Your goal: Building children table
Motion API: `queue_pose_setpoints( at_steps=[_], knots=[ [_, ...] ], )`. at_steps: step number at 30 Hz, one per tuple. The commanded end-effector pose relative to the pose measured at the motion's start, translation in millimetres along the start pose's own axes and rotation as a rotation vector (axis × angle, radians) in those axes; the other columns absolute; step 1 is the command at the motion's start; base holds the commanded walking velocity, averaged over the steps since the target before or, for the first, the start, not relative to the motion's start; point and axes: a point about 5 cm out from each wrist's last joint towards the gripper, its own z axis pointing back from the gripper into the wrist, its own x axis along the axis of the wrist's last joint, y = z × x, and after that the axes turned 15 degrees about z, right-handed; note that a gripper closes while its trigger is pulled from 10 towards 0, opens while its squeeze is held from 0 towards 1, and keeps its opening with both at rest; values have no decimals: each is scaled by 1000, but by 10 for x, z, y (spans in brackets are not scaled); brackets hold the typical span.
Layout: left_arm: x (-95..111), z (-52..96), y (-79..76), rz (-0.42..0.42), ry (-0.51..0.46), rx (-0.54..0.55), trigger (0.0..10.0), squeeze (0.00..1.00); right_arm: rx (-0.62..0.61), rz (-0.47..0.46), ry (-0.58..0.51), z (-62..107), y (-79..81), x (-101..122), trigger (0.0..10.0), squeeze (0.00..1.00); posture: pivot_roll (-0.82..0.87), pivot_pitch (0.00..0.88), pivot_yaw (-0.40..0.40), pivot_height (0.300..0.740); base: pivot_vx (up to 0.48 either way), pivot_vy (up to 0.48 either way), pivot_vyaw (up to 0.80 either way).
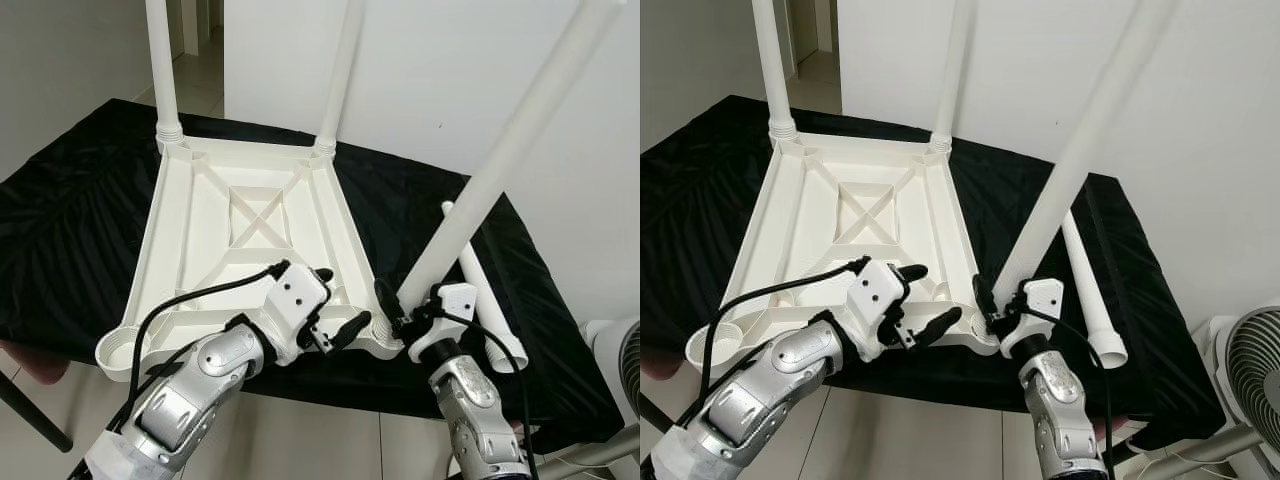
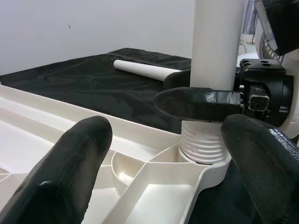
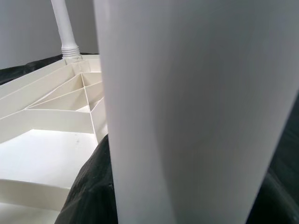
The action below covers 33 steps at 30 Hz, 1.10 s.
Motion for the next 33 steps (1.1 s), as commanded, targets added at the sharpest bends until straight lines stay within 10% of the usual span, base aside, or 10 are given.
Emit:
queue_pose_setpoints(
  at_steps=[1,12,33],
  knots=[
    [20,-20,-95,-27,29,-117,10000,0,14,22,70,96,9,-148,10000,0,4,0,-131,740,0,0,0],
    [38,-8,-81,-34,33,-112,10000,0,109,216,42,232,135,-216,10000,0,0,17,-111,740,0,0,0],
    [65,-18,-101,-46,35,-121,10000,0,41,-40,122,180,154,-416,10000,0,4,25,-109,740,0,0,0]
  ],
)
